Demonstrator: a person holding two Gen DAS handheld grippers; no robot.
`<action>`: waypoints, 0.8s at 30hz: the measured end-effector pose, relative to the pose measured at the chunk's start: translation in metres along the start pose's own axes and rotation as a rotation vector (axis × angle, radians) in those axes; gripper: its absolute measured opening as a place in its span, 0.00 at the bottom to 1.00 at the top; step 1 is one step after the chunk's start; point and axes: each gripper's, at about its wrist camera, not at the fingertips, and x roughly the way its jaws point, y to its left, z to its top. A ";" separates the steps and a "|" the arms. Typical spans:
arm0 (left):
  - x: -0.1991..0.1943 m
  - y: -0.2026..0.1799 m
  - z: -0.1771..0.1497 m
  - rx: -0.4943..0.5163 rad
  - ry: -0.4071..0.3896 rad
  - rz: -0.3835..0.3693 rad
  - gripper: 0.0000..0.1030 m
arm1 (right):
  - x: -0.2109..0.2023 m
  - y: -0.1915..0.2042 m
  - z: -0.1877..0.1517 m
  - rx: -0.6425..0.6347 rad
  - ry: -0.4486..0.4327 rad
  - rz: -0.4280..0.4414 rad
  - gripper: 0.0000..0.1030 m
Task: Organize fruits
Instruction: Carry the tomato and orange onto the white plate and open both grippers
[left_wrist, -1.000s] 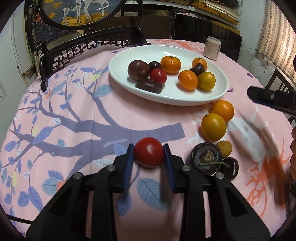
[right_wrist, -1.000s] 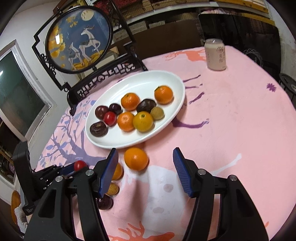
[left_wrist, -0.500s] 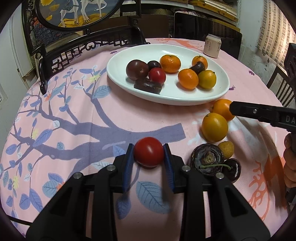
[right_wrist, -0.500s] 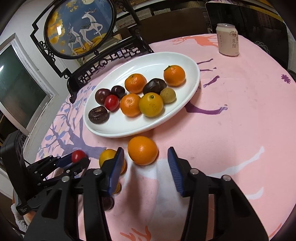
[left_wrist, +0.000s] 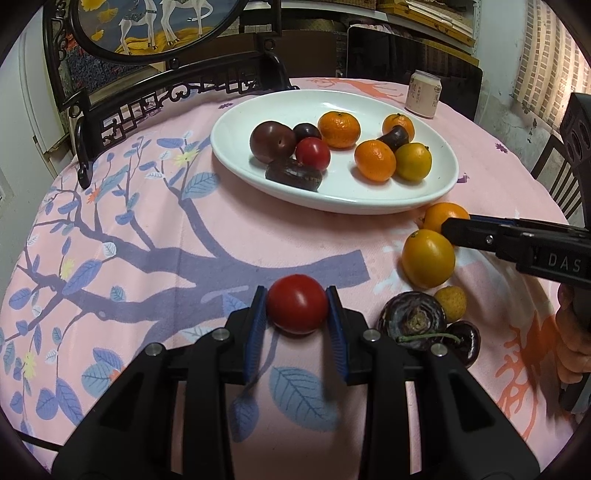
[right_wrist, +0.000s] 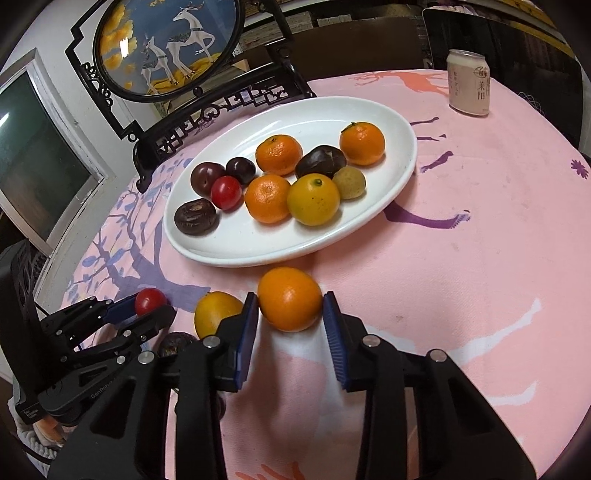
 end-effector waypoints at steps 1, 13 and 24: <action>0.000 0.000 0.000 -0.002 -0.001 -0.002 0.31 | -0.001 -0.001 0.000 0.002 0.001 0.000 0.35; -0.023 0.002 0.003 -0.031 -0.073 -0.018 0.31 | -0.035 -0.004 -0.006 0.014 -0.062 0.002 0.35; -0.031 -0.030 0.062 -0.011 -0.147 -0.047 0.31 | -0.054 -0.001 0.013 -0.006 -0.087 0.034 0.33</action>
